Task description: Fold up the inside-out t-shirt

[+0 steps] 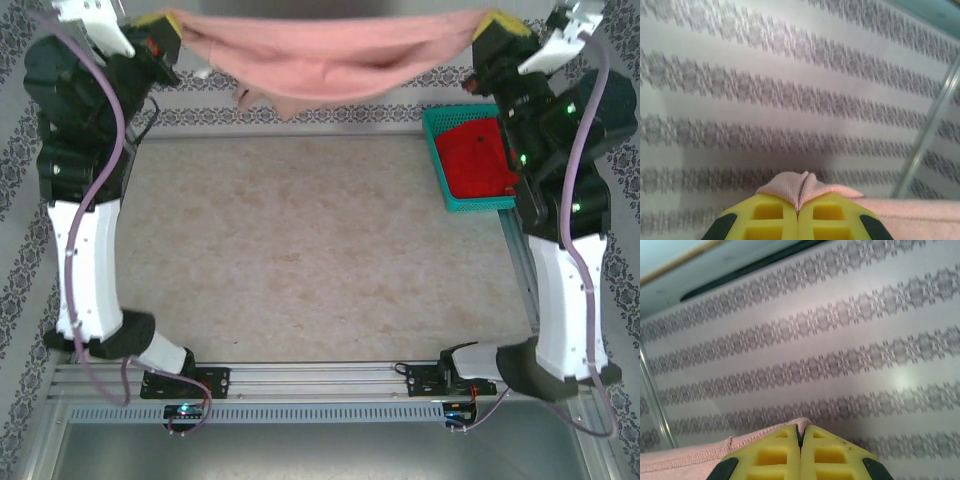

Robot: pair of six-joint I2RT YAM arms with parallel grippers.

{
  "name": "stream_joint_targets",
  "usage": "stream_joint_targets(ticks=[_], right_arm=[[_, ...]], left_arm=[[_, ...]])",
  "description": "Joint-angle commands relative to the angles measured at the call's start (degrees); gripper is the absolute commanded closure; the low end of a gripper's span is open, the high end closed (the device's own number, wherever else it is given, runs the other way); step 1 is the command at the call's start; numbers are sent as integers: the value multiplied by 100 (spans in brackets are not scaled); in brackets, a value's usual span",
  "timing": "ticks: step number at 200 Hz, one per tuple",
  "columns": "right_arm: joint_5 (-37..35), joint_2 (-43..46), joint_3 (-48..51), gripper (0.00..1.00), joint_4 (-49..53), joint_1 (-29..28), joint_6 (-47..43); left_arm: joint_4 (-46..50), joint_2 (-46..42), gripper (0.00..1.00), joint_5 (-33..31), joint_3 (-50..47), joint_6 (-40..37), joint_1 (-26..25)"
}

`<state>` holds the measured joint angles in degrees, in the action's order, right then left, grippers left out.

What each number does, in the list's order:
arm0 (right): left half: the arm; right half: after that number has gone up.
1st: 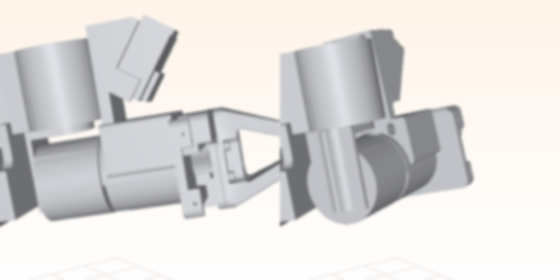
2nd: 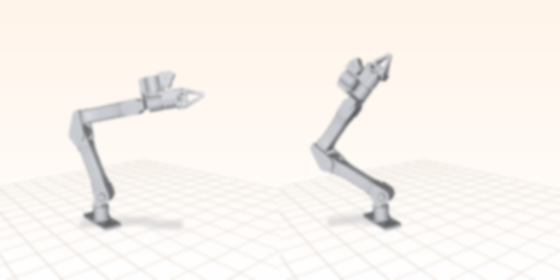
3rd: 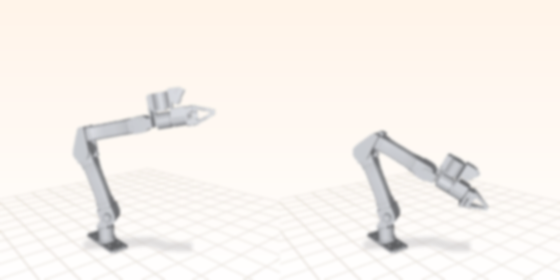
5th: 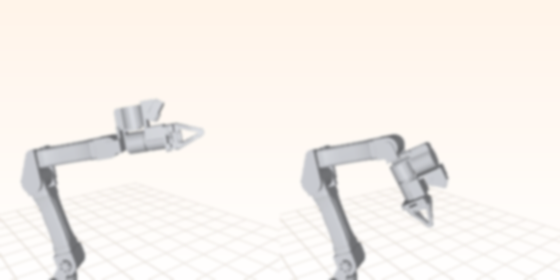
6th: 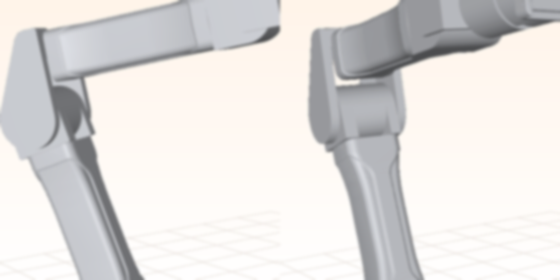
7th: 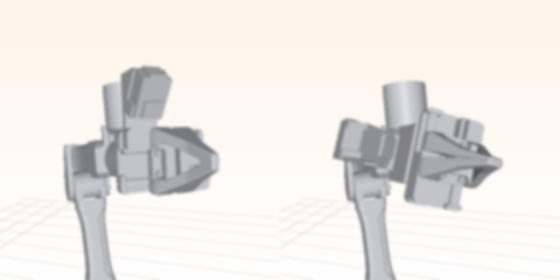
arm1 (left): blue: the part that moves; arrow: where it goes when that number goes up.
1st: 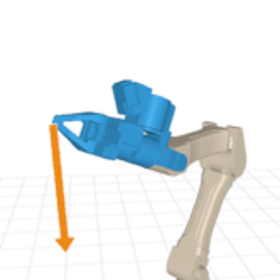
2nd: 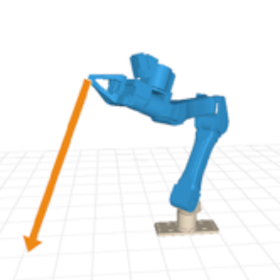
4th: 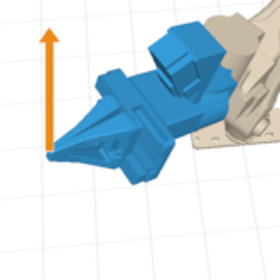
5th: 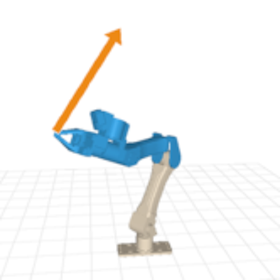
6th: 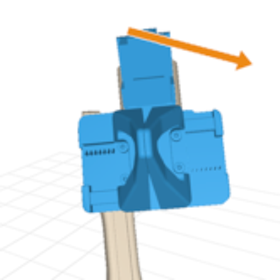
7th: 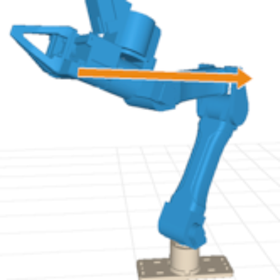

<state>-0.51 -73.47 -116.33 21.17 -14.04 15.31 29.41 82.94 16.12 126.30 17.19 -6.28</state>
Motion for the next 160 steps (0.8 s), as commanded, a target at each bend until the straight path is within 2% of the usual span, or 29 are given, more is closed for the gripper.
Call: stream_joint_targets(ticks=[1,26,51,60,68,76,91,120,135,160], right_arm=[[-57,467,1303,100,840,-28,262],[-371,1522,3766,100,1432,-27,845],[-679,2216,6126,97,1627,108,1393],[-725,2249,6703,91,1563,166,1476],[-668,2185,7091,82,1417,228,1522],[-480,2042,7299,76,1280,282,1544],[-232,1764,7290,64,1371,297,1444],[227,1595,6995,48,1591,121,978],[648,1245,6850,46,1431,-69,907],[1532,356,6731,49,1202,-162,1049]], left_arm=[[-431,-913,100,769,-2316,375,-68],[-778,-2133,100,912,-5212,697,-402],[-1190,-2478,99,809,-7500,1068,-1193],[-1583,-2324,92,650,-8175,1280,-1466],[-1933,-2081,92,594,-8556,1431,-1620],[-2071,-1782,89,580,-8711,1482,-1733],[-1764,-1391,74,414,-8671,1321,-1939],[-1427,-1681,45,-458,-8657,670,-2635],[-1717,-1637,34,-760,-8614,137,-3057],[-2054,-852,32,-603,-8080,-1155,-3749]])
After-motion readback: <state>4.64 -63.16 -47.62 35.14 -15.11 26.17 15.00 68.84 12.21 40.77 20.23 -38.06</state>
